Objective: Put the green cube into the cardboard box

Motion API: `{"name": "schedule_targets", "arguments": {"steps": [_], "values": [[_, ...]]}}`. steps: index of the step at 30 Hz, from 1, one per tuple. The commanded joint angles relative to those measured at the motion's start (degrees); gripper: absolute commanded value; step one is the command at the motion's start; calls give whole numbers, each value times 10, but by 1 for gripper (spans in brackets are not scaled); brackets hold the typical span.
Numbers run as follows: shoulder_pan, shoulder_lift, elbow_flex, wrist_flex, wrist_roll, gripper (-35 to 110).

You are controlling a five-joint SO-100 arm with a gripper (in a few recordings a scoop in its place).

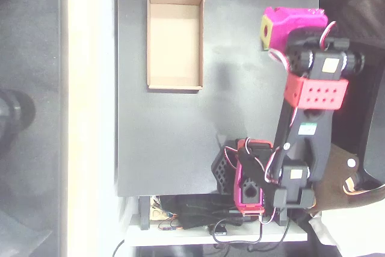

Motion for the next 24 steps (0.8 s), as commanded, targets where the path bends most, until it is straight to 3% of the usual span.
{"name": "schedule_targets", "arguments": {"steps": [1, 11, 24], "values": [[36, -34, -50, 3, 4, 4], [96, -128, -93, 3, 3, 6], [97, -227, -93, 3, 3, 36]]}}
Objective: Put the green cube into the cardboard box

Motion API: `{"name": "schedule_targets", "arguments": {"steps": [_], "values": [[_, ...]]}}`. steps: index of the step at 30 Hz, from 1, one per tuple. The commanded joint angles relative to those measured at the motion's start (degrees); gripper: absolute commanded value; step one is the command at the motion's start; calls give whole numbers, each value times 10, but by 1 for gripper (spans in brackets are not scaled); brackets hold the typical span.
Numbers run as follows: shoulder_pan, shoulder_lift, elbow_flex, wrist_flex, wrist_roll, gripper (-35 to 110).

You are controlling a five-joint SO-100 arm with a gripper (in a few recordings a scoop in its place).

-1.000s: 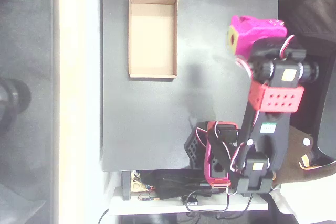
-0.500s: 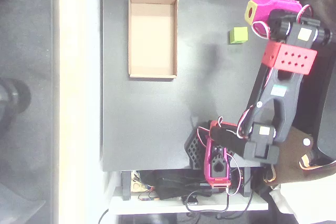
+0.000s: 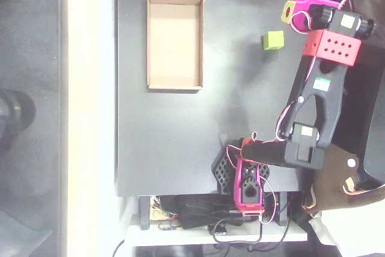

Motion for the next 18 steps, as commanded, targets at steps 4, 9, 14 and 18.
{"name": "schedule_targets", "arguments": {"steps": [4, 9, 14, 18], "values": [[1, -43, -21, 3, 4, 37], [-5, -73, -21, 3, 4, 37], [-7, -98, -14, 3, 4, 37], [-25, -121, -14, 3, 4, 37]]}}
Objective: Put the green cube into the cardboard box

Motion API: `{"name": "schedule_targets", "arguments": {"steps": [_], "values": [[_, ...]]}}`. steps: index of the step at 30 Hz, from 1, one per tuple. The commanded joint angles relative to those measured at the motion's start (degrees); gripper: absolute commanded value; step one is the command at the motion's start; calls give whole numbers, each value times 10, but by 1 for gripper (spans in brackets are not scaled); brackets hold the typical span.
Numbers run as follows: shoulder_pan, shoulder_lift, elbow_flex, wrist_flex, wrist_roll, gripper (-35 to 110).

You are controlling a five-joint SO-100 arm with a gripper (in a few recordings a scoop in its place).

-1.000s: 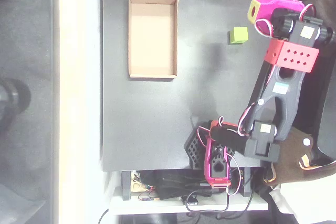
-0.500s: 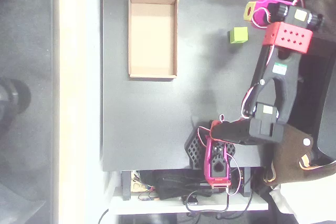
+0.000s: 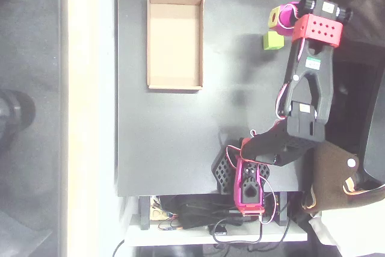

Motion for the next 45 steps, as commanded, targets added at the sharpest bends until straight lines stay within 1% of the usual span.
{"name": "schedule_targets", "arguments": {"steps": [1, 9, 15, 32, 39, 45], "values": [[-11, 2, -12, 5, 4, 37], [-42, -14, -11, 5, 4, 37], [-43, -40, -11, 5, 5, 37], [-32, -95, -11, 7, 11, 37], [-4, -111, -11, 6, 5, 37], [-1, -111, -11, 8, 4, 37]]}}
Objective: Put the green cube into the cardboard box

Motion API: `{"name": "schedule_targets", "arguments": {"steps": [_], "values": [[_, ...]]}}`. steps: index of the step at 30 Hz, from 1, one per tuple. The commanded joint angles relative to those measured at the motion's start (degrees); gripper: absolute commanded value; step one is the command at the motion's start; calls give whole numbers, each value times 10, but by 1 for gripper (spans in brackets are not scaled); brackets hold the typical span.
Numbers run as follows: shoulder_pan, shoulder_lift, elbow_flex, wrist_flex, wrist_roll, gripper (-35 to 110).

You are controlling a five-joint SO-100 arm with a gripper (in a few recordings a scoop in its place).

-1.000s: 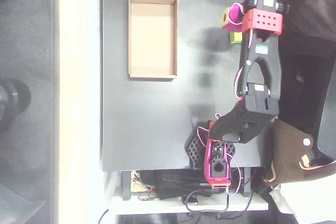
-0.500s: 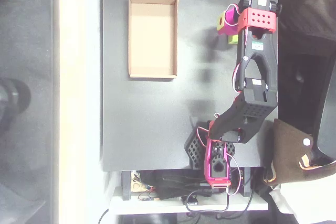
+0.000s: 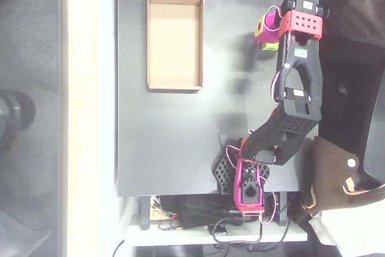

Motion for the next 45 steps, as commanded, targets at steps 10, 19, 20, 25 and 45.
{"name": "schedule_targets", "arguments": {"steps": [10, 19, 20, 25, 45], "values": [[2, 11, -15, 12, 5, 36], [5, 14, -17, 11, 5, 26], [6, 14, -17, 11, 5, 22], [9, 15, -17, 12, 5, 2], [1, 139, -18, 7, 5, 0]]}}
